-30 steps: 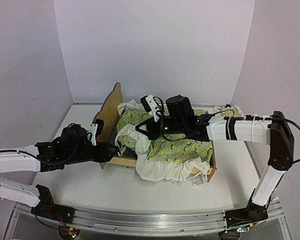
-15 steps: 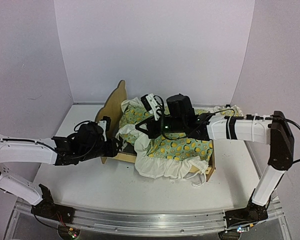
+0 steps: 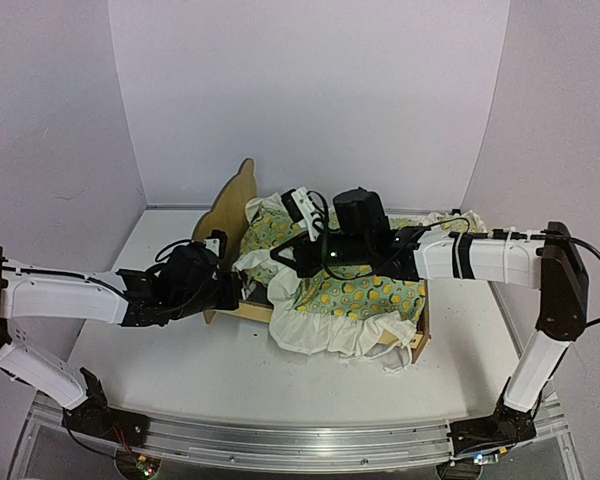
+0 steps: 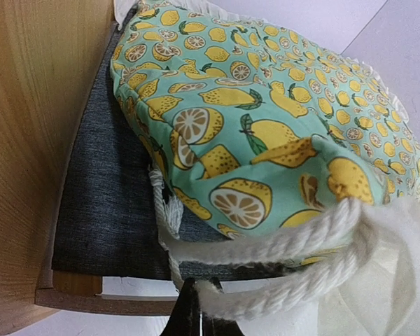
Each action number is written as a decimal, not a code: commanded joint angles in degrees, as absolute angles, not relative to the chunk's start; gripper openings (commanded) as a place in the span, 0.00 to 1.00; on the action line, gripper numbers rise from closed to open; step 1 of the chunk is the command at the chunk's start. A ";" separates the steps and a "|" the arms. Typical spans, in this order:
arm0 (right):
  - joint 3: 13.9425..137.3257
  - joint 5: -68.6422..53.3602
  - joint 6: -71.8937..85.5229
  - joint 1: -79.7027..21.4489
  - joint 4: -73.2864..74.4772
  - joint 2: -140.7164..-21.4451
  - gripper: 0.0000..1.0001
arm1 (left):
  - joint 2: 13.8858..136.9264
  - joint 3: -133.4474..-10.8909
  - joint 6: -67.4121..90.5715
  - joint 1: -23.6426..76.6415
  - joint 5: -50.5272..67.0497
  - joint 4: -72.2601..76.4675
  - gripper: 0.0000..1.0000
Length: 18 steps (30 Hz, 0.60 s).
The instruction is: Set up the pet bed
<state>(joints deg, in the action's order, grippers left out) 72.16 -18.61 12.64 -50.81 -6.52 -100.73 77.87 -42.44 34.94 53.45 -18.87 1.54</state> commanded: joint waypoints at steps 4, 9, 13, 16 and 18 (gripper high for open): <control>72.91 -18.77 11.82 -49.85 -8.95 -96.69 0.00 | 69.94 -46.95 31.13 53.30 -9.53 -3.64 0.00; 72.97 -19.32 11.95 -49.64 -8.90 -96.55 0.00 | 67.33 -51.15 29.00 53.27 4.80 -14.51 0.00; 72.51 -19.53 12.08 -49.41 -8.88 -96.16 0.00 | 62.97 -50.15 28.74 53.26 11.28 -17.11 0.00; 72.57 -20.14 12.51 -49.30 -8.88 -96.43 0.00 | 60.88 -49.82 27.81 53.26 14.63 -17.85 0.00; 72.75 -20.73 12.77 -49.28 -8.88 -96.74 0.00 | 60.66 -49.68 27.41 53.26 15.65 -18.46 0.00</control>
<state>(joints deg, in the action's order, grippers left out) 72.14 -19.03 12.47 -49.54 -6.55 -99.53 62.70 -48.58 29.50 53.43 9.06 -16.08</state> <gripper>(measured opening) 0.024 0.008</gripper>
